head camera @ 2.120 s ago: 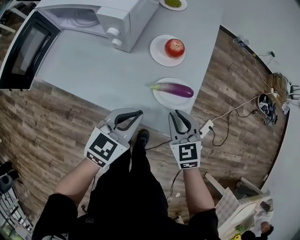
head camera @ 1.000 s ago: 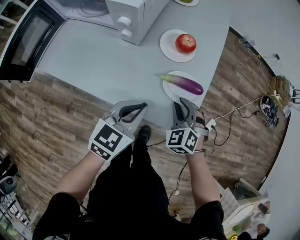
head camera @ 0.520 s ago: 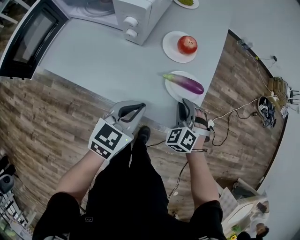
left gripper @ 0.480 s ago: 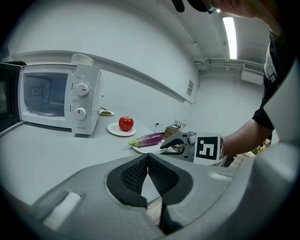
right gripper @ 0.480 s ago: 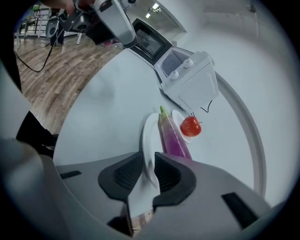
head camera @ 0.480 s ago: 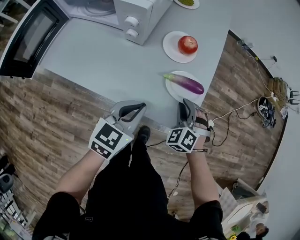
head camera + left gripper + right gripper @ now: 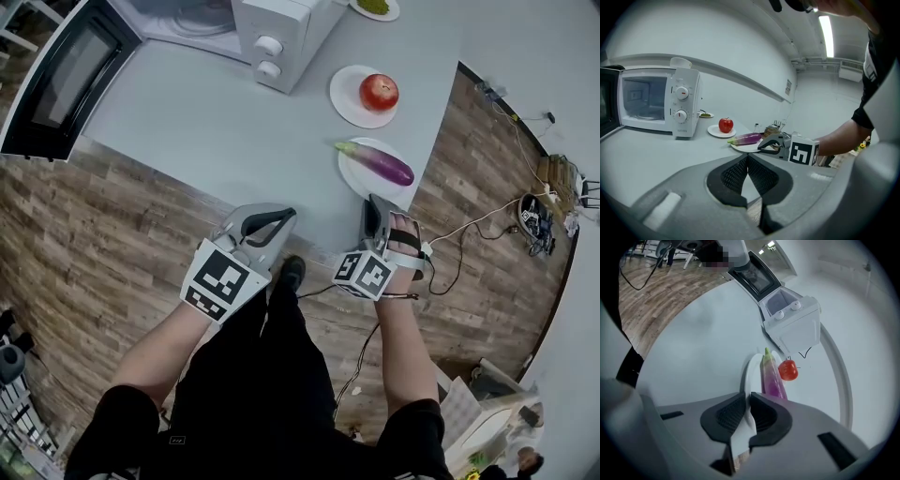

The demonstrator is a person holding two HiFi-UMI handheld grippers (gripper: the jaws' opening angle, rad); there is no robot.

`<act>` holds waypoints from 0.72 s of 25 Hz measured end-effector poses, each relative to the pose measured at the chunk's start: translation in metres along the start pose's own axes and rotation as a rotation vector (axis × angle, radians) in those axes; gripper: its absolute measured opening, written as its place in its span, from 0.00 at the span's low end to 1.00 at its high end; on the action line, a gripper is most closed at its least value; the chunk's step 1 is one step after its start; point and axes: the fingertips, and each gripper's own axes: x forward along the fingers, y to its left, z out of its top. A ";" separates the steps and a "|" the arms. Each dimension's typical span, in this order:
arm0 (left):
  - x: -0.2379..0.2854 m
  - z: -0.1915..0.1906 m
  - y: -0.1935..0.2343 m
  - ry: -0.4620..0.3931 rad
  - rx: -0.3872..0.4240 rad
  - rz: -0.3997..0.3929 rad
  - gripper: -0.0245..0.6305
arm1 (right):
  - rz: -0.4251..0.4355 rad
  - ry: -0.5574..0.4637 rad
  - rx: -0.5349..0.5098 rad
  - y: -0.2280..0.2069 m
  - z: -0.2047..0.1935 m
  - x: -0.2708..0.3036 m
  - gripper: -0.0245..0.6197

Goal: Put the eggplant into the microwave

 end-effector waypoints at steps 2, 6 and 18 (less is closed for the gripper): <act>0.000 0.000 0.001 -0.005 0.004 0.003 0.05 | -0.021 -0.002 0.002 -0.002 0.001 0.000 0.09; 0.000 -0.002 -0.001 -0.001 0.011 -0.007 0.05 | -0.058 -0.009 -0.023 -0.003 0.002 -0.002 0.09; -0.004 -0.003 -0.008 0.006 0.039 -0.016 0.05 | -0.209 -0.039 -0.071 -0.005 0.002 -0.021 0.07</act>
